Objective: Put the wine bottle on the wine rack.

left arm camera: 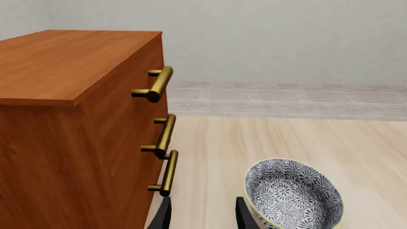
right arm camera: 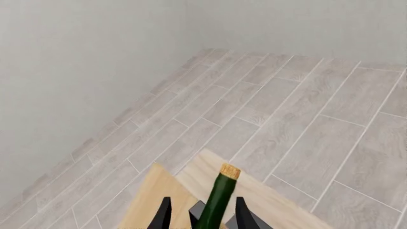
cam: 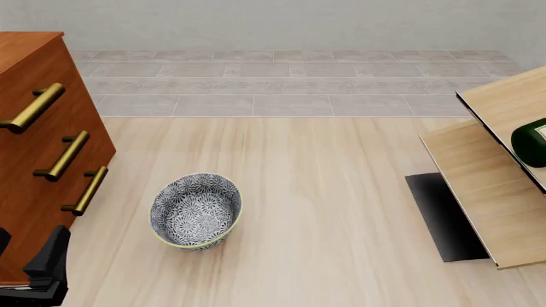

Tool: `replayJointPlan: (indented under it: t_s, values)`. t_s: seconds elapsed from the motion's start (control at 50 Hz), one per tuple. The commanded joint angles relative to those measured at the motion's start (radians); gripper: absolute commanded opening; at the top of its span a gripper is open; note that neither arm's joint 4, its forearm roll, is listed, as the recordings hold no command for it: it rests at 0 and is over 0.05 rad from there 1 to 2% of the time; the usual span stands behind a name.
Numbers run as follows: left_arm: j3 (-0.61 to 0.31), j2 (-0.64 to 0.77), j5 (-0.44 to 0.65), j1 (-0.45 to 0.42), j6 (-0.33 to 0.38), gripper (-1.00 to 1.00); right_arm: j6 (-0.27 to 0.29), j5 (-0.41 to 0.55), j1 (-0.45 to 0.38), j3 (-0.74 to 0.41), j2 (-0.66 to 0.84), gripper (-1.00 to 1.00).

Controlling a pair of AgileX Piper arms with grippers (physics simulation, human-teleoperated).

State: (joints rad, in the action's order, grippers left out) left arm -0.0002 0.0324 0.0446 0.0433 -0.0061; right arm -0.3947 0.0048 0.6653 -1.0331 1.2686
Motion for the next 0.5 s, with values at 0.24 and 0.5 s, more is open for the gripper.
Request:
replayJointPlan:
  t_s: [0.24,0.5]
  values:
    - [0.000,0.005,-0.005,-0.002,0.001,1.00,-0.001,0.055,-0.010,0.012,-0.118,1.00]
    - [0.000,0.023,-0.030,0.000,0.004,1.00,0.026,0.069,-0.009,0.049,-0.194,1.00]
